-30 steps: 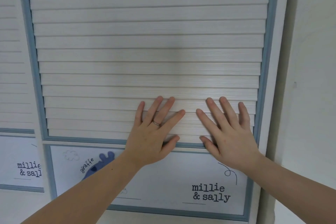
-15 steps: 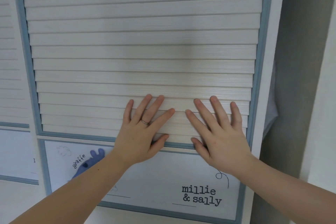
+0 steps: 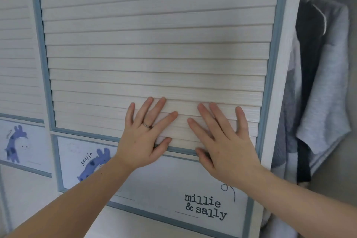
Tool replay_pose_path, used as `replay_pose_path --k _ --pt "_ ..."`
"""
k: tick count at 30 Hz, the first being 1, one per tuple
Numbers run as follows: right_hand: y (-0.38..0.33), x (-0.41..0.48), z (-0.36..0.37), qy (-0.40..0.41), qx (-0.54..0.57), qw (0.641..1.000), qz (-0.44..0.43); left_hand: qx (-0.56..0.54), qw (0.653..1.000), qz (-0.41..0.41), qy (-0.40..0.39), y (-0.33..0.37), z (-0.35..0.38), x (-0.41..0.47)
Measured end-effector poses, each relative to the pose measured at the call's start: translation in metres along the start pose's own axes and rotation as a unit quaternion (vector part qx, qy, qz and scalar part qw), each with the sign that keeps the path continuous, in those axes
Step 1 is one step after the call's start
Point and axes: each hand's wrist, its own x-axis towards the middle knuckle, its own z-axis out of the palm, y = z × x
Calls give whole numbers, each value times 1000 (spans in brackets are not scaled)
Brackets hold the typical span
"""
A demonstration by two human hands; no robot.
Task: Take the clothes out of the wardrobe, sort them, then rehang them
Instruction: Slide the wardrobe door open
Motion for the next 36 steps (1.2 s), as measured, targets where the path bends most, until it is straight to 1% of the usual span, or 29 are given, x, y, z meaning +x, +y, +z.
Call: replay_pose_path --k 8,12,22,31,36 --pt "-40 31 12 -2 33 999 -11 25 999 -41 -6 -40 -3 -26" --pt "-60 49 17 -10 51 999 -16 21 997 -77 -10 -57 -5 -40" --pt "-106 89 26 -85 44 994 -61 7 985 -167 -35 -101 -9 -74" --pt "-148 126 36 -117 46 989 -80 -21 965 -254 -57 -137 -18 -101" --pt "-170 145 43 -127 42 987 -89 -25 959 -277 -62 -156 -27 -111"
